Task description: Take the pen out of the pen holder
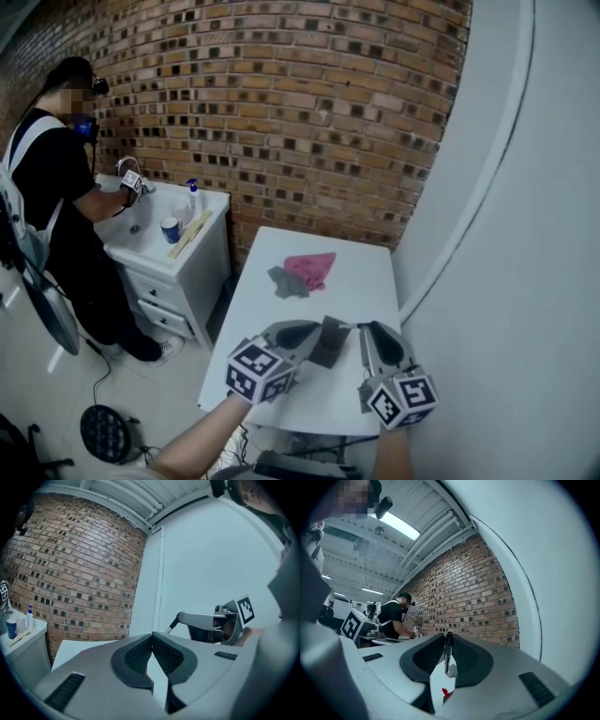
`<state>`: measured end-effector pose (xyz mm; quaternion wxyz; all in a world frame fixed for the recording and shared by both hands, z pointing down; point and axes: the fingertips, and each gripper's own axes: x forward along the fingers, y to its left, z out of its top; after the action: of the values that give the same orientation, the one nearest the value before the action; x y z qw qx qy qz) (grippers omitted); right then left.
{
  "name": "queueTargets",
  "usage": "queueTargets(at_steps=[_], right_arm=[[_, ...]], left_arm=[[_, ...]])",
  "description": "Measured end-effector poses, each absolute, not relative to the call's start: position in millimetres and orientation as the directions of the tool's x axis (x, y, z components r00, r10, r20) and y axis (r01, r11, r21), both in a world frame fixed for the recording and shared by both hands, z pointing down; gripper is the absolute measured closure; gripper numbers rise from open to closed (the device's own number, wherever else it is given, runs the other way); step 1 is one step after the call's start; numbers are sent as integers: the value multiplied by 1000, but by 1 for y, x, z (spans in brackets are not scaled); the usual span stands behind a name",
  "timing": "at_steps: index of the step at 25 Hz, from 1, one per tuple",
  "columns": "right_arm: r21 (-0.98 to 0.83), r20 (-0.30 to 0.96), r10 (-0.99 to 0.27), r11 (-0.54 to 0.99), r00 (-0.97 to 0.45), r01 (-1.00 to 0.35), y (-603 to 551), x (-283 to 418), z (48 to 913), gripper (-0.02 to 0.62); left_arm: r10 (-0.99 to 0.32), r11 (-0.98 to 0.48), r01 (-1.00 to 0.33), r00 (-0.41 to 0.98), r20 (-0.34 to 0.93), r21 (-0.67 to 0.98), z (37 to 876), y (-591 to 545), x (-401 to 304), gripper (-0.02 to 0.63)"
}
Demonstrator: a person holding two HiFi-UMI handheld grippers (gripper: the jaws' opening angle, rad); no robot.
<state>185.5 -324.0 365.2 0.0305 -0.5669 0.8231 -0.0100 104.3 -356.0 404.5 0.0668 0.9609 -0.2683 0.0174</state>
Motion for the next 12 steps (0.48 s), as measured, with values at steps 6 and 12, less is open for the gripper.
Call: queueTargets(at_steps=[6, 12], right_arm=[[-58, -44, -934, 357, -355, -932, -318, 181, 365, 537], [-62, -49, -931, 365, -362, -929, -316, 180, 365, 538]], left_arm=[[-512, -849, -516, 857, 69, 116, 403, -352, 100, 598], [-511, -851, -515, 857, 65, 107, 402, -351, 98, 598]])
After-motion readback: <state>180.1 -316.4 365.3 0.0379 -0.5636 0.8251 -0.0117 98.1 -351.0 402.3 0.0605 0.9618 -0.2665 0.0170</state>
